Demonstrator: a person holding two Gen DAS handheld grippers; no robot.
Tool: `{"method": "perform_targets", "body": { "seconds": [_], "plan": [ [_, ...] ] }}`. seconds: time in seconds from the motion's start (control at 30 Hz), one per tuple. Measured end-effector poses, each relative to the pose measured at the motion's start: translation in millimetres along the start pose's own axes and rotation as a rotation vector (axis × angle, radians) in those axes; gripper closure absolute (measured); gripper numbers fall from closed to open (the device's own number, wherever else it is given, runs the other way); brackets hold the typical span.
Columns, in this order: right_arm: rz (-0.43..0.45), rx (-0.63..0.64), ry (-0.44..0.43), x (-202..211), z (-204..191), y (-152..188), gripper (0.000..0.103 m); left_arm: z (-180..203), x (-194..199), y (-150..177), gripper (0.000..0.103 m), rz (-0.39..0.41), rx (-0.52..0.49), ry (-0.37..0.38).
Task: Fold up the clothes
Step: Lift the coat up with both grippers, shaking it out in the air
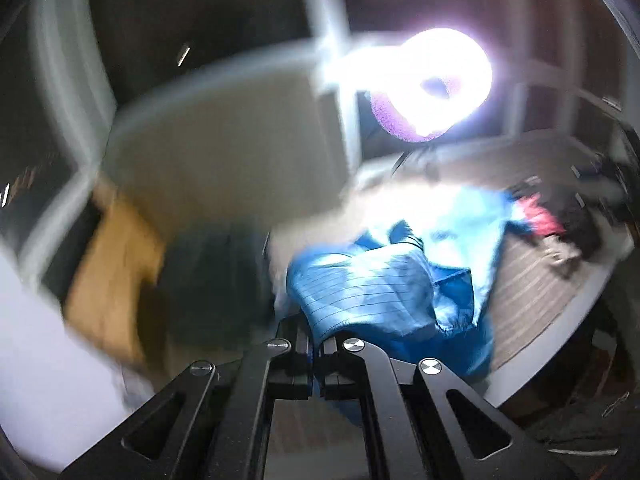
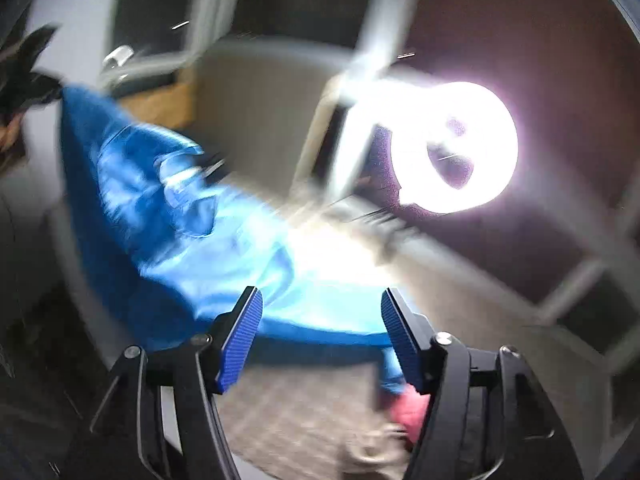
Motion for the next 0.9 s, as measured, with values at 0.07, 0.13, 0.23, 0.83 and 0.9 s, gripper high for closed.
{"method": "perform_targets", "body": {
  "seconds": [0.07, 0.13, 0.23, 0.83, 0.9],
  "plan": [
    [-0.047, 0.087, -0.092, -51, -36, 22, 0.042, -23, -25, 24, 0.103, -0.07, 0.095, -0.015],
    [-0.094, 0.174, -0.184, -101, -71, 44, 0.042, -43, -35, 32, 0.103, -0.097, 0.176, -0.011],
    [-0.12, 0.335, -0.245, -151, -108, 58, 0.042, -70, -41, 32, 0.103, -0.104, 0.282, -0.022],
    [-0.061, 0.285, -0.198, -263, -91, -24, 0.101, -56, -30, -7, 0.102, -0.093, 0.234, -0.177],
    [0.016, 0.211, -0.123, -232, -55, -61, 0.102, -50, -12, -28, 0.102, -0.04, 0.186, -0.195]
  ]
}}
Point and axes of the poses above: each gripper's, at about its wrist camera, not at the fingertips, and x roughly against the way its jaws point, z to its right, y to its underside, the point moved 3 cm from there along -x, roughly the way its jaws point, and after that the axes turned 7 degrees about -x, right-handed, at the moved point
